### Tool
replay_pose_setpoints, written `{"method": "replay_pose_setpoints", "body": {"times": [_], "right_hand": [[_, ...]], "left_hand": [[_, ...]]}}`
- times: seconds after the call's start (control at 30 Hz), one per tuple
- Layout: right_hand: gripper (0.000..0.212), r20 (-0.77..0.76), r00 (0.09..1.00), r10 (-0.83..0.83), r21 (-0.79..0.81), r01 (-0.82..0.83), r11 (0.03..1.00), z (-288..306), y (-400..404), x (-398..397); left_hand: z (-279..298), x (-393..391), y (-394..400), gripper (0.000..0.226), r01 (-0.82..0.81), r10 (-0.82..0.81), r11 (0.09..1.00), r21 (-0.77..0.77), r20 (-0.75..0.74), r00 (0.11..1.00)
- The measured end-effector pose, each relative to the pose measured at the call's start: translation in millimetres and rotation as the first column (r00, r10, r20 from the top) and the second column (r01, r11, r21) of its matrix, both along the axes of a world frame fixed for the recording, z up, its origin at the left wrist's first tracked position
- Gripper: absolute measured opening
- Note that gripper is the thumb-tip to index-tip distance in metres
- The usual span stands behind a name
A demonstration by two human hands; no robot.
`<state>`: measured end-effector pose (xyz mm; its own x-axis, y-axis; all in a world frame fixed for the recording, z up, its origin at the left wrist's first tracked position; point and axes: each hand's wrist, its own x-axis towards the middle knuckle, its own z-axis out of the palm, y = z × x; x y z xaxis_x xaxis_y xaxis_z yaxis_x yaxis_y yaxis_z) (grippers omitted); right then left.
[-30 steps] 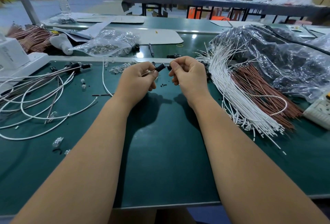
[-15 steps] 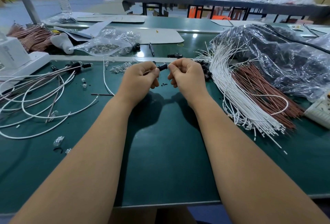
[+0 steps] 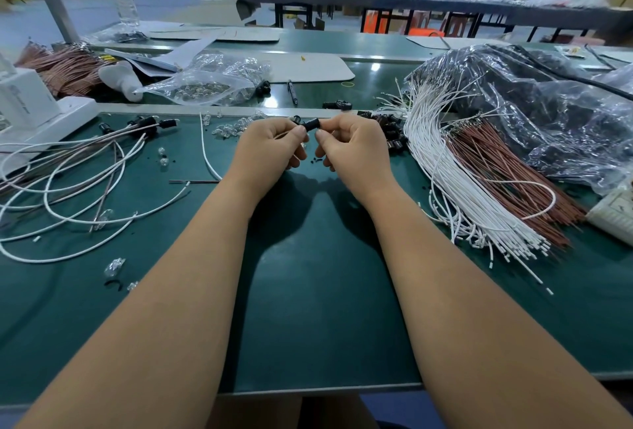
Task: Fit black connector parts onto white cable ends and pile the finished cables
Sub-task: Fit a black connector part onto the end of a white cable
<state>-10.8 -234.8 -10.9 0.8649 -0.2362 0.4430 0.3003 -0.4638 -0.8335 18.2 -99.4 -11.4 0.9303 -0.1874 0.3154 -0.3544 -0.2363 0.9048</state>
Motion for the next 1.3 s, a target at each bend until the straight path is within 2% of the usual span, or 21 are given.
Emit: {"method": "replay_pose_setpoints", "body": {"times": [0.23, 0.3, 0.43, 0.57, 0.67, 0.8, 1.1, 1.3], "right_hand": [[0.003, 0.006, 1.0, -0.025, -0.009, 0.026, 1.0, -0.7, 0.1, 1.3], [0.005, -0.003, 1.0, -0.028, -0.013, 0.028, 1.0, -1.4, -0.5, 2.3], [0.009, -0.043, 0.999, -0.021, 0.01, 0.021, 1.0, -3.1, -3.6, 4.1], [0.005, -0.054, 0.998, 0.014, 0.062, -0.01, 0.998, -3.4, -6.2, 4.4], [0.016, -0.073, 0.99, 0.121, 0.162, -0.108, 0.981, -1.7, -5.4, 3.5], [0.015, -0.076, 0.971, 0.227, 0.224, -0.205, 0.953, -1.3, -6.0, 1.8], [0.017, -0.069, 0.963, 0.26, 0.284, -0.23, 0.931, -3.8, -9.5, 2.6], [0.014, -0.059, 0.972, 0.226, 0.274, -0.201, 0.94, -3.6, -10.5, 2.5]], "left_hand": [[1.8, 2.5, 0.0, 0.013, -0.045, 0.044, 0.999, 0.03, 0.042, 0.998], [2.4, 2.1, -0.2, 0.016, -0.018, 0.018, 1.0, 0.022, 0.012, 1.0], [2.8, 0.0, 0.7, 0.008, 0.041, -0.04, 0.998, 0.04, -0.018, 0.999], [3.8, -0.7, 1.5, 0.012, 0.078, -0.076, 0.994, 0.072, -0.031, 0.997], [3.8, -0.4, 1.9, 0.013, 0.079, -0.077, 0.995, 0.063, -0.028, 0.997], [2.7, -1.0, 3.4, 0.015, 0.101, -0.1, 0.993, 0.057, -0.034, 0.994], [1.9, -0.5, 6.8, 0.025, 0.12, -0.116, 0.989, 0.082, -0.059, 0.992], [-0.8, -0.1, 4.5, 0.026, 0.09, -0.09, 0.988, 0.123, -0.003, 0.996]]}}
